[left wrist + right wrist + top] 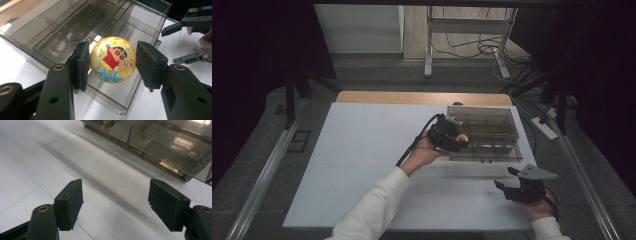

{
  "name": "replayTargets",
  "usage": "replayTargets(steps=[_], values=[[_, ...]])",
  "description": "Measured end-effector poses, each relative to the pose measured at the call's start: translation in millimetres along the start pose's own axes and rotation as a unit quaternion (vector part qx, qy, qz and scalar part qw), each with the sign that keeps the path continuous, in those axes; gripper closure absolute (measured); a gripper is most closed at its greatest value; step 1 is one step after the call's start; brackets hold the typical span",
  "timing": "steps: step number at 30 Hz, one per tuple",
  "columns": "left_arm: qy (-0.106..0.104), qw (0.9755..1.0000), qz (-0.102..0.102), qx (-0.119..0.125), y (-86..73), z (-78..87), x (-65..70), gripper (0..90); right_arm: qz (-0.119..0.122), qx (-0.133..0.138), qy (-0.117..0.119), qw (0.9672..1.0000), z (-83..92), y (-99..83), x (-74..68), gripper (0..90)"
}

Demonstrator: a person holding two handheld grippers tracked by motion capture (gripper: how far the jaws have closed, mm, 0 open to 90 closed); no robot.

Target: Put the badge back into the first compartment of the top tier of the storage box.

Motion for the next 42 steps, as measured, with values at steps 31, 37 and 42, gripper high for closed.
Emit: replayTargets(steps=[31,37,42], values=[[0.03,0.9993,-0.015,-0.018,-3.9,-7.9,0.8,22.1,0.0,-0.002,-0.002,1.0,0.0,-1.1,0.7,27.5],[0.041,0.9988,-0.02,-0.016,-19.4,5.5,0.7,21.2,0.0,-0.001,-0.003,1.0,0.3,-1.0,0.9,27.5],[0.047,0.9985,-0.023,-0.012,-36.9,21.3,3.4,21.3,0.0,0.0,-0.003,1.0,0.8,-0.8,0.7,27.5]])
Point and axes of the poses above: each handheld gripper's, and its own axes: z roughly backward along the jaws, y roughly out of its top, x roughly to its right, the point moved 1 cm from there along -z, roughly forward along the jaws, and after that the axes turned 4 degrees about -x, right-handed, at the moved point
